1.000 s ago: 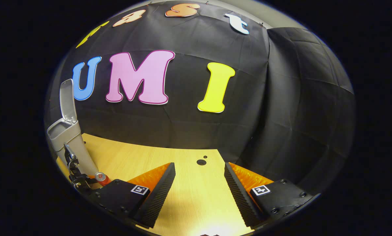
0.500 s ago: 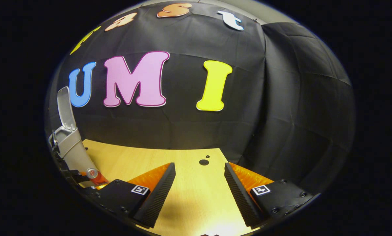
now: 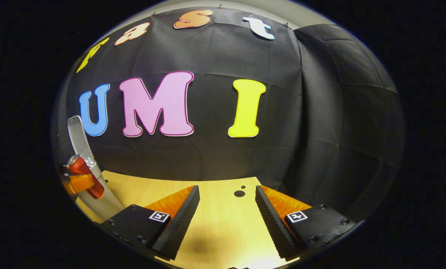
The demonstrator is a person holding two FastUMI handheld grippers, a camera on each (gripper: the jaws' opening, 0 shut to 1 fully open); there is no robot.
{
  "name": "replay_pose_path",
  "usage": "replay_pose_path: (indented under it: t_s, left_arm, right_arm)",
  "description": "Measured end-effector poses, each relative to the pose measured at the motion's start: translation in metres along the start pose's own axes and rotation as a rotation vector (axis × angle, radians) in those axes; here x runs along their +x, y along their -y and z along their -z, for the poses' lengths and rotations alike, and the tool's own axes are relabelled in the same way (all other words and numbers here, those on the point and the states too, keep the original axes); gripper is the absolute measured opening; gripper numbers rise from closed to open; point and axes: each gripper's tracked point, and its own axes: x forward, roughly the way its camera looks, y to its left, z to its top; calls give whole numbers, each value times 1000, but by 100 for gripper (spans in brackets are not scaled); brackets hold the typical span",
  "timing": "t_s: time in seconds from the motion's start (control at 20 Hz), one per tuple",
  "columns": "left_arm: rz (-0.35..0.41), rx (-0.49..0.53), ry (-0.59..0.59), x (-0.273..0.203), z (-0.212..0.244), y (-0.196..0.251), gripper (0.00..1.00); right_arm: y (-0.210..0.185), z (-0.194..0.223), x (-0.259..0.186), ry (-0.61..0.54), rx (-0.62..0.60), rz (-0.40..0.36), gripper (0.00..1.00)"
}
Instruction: Press the lid of the desktop garbage bin to open it, pick up the crumpled paper on the desktop and throw it into the bin, then pick up the pop can on the desktop and drop it into the bin, and finally close the garbage bin lid.
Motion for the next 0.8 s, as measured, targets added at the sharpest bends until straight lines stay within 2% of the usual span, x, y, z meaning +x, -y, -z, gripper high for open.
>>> replay_pose_path:
  t_s: [0.2, 0.4, 0.5, 0.6, 0.8]
  left_arm:
    - [-95, 51, 72, -15, -51, -47, 88]
    - [-206, 84, 87, -31, -62, -107, 88]
    - [-258, 55, 71, -31, -49, -138, 88]
    - [-296, 12, 24, -25, -17, -166, 88]
    - [-320, -8, -80, -18, 34, -195, 89]
  right_arm:
    - [-13, -14, -2, 12, 37, -21, 97]
    - [-28, -33, 0, 52, 52, -46, 97]
    - [-32, -36, -1, 57, 45, -55, 97]
    - [-34, -33, -3, 55, 41, -60, 97]
    - [-34, -20, -7, 29, 22, -62, 97]
